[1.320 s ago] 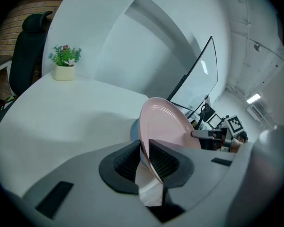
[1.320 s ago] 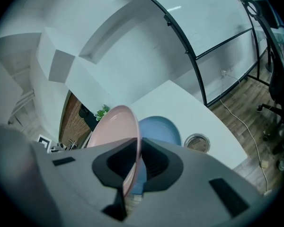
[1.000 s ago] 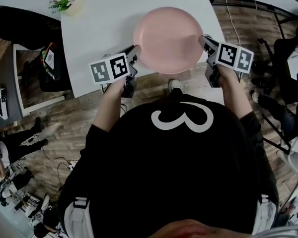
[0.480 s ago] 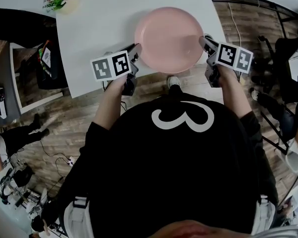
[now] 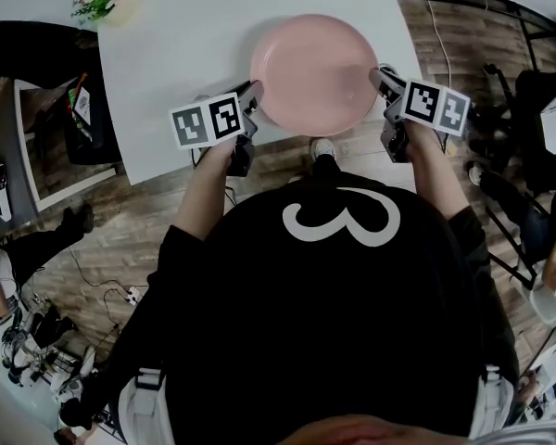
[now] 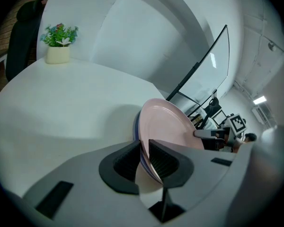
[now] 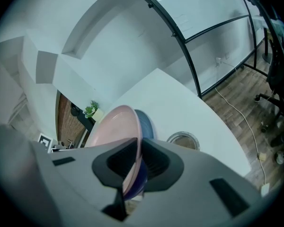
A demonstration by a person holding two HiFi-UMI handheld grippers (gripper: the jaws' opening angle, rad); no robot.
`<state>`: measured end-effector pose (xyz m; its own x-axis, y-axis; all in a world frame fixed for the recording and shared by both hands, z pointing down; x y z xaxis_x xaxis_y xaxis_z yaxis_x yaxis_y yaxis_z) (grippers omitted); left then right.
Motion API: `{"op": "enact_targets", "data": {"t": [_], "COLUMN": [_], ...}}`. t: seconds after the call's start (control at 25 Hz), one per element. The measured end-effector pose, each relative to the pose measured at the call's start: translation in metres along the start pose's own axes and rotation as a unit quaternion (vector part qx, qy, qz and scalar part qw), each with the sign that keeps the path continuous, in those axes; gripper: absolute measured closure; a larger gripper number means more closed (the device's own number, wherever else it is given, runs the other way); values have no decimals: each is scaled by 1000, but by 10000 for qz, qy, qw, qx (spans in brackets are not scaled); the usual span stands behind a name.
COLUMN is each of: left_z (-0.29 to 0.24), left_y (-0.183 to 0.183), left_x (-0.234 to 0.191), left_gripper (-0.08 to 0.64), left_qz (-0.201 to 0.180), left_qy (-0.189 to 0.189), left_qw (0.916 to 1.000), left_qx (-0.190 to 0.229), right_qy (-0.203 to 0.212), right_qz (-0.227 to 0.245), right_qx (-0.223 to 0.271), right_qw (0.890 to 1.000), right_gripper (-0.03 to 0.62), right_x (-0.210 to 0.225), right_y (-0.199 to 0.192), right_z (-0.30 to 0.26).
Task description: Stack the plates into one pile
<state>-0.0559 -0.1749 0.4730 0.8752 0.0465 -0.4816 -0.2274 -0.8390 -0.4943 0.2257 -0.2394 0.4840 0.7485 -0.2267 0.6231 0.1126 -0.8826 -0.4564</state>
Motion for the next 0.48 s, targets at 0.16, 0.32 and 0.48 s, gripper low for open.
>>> {"op": "enact_targets", "data": {"t": [0.16, 0.32, 0.48], "left_z": [-5, -11, -16], "left_y": [1, 1, 1], "left_x": [-2, -3, -3], "left_gripper": [491, 491, 491], "left_qz": [9, 5, -42], "left_qy": [38, 83, 125], "left_qw": [10000, 9999, 9998], "left_qx": [-47, -118, -170], "right_qy": [-5, 3, 29], "right_qz": [17, 42, 133], "right_qx": [-59, -82, -118], "right_qw": [10000, 10000, 9998], "right_gripper": [545, 545, 545], "right_x": [3, 5, 5], "right_y": [0, 4, 7], "right_z": [-4, -5, -5]}}
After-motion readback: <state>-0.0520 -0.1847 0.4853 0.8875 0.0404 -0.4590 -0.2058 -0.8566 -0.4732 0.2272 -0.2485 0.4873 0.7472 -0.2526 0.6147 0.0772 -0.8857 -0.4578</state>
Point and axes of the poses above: the fingertips, and each gripper's own axes: z backward along the fingers, x to its right, y out of its top, the point moved 5 cm from there along z, backward along the fingers, and after that the axes turned 2 degrees about -x, right-handed, at the moved point
